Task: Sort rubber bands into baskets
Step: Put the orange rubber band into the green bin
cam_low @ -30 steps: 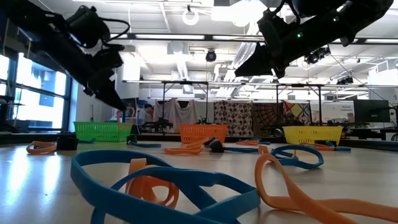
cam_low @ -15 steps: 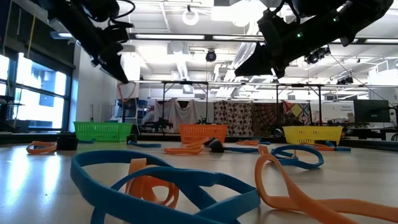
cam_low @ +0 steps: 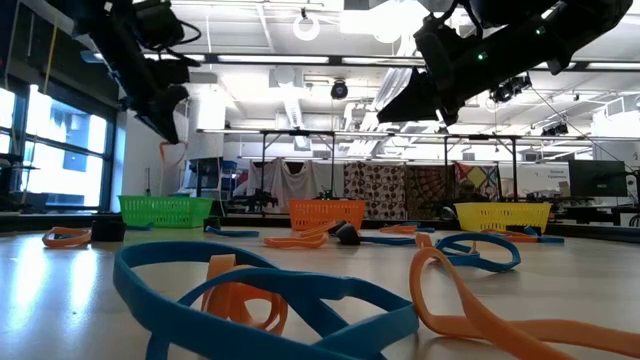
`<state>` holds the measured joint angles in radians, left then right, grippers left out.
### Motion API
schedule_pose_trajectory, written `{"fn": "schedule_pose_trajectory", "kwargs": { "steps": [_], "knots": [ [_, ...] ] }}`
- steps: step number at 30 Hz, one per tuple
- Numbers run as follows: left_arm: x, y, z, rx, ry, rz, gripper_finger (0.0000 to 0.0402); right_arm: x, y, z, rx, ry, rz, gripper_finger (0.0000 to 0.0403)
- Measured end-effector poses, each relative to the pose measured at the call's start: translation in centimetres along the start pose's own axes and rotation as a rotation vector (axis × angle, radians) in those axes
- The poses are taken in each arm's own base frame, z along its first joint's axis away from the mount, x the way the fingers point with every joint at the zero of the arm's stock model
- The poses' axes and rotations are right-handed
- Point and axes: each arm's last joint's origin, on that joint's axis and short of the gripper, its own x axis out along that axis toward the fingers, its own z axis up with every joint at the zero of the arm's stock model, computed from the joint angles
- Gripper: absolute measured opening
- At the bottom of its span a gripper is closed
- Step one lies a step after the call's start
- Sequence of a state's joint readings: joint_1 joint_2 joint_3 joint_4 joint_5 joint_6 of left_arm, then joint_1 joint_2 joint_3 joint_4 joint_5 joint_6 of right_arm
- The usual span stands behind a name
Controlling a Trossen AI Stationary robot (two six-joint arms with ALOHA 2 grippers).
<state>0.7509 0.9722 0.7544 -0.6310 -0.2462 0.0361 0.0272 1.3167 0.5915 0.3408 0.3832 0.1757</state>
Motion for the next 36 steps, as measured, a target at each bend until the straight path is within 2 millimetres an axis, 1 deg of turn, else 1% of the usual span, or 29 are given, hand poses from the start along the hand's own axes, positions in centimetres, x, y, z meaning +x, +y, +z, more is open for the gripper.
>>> {"fn": "schedule_pose_trajectory", "kwargs": {
  "steps": [3,7,11,19,27,31,36],
  "knots": [
    [0.2,0.9,-0.1,-0.035,0.018,0.031,0.0,0.0,0.0,0.0,0.0,0.0,0.0,0.0],
    [0.6,2.1,-0.3,-0.088,0.033,0.028,0.0,0.0,0.0,0.0,0.002,0.0,-0.001,0.0],
    [1.7,3.0,-0.5,-0.116,0.079,0.02,0.0,0.0,0.0,0.0,0.0,0.0,0.0,0.0],
    [5.7,3.7,-1.0,-0.137,0.238,-0.007,0.0,0.0,0.0,0.0,-0.002,0.0,-0.001,0.0],
    [9.8,3.9,-1.0,-0.145,0.261,-0.01,0.0,0.0,0.0,0.0,-0.019,-0.001,-0.001,0.0],
    [11.2,3.9,-1.2,-0.14,0.308,-0.022,0.0,0.0,0.0,0.0,-0.019,0.0,-0.001,0.0],
    [12.5,3.9,-0.7,-0.127,0.334,-0.029,0.0,0.0,0.0,0.0,-0.019,-0.001,-0.001,0.0]
  ]
}}
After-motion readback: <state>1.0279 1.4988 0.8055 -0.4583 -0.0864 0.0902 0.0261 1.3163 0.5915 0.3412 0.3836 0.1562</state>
